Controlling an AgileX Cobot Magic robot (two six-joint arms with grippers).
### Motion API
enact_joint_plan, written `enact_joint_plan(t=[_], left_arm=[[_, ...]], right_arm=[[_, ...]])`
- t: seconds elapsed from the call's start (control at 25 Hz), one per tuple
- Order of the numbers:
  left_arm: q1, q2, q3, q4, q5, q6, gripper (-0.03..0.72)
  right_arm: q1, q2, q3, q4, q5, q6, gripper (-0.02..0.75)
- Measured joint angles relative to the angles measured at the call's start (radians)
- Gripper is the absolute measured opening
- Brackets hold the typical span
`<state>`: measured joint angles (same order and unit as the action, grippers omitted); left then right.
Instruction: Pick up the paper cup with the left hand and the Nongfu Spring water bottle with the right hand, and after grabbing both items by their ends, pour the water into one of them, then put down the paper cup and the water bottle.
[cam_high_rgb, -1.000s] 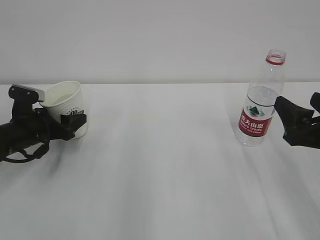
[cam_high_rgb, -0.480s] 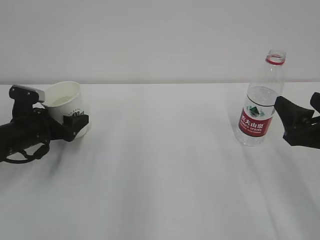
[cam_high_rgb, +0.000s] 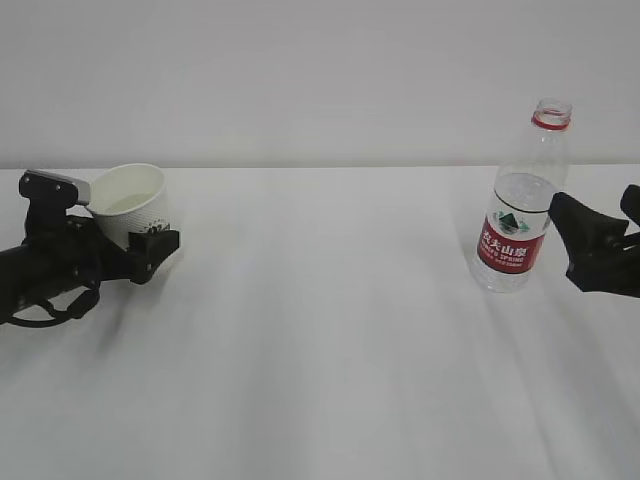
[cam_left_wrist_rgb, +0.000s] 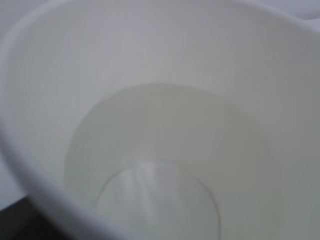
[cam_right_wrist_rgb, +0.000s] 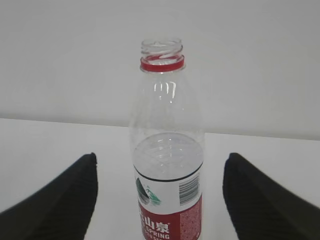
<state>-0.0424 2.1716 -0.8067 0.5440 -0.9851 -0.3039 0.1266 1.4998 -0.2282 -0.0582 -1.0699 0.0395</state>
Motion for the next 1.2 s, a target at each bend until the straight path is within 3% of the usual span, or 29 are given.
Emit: enact_joint_plan(t=[1.2], left_arm=[[0.000,-0.039,0.042,0.049,0.012,-0.046,0.692]], right_arm=[[0.000,0.000,0.000,0.016,0.000,0.000,0.587]])
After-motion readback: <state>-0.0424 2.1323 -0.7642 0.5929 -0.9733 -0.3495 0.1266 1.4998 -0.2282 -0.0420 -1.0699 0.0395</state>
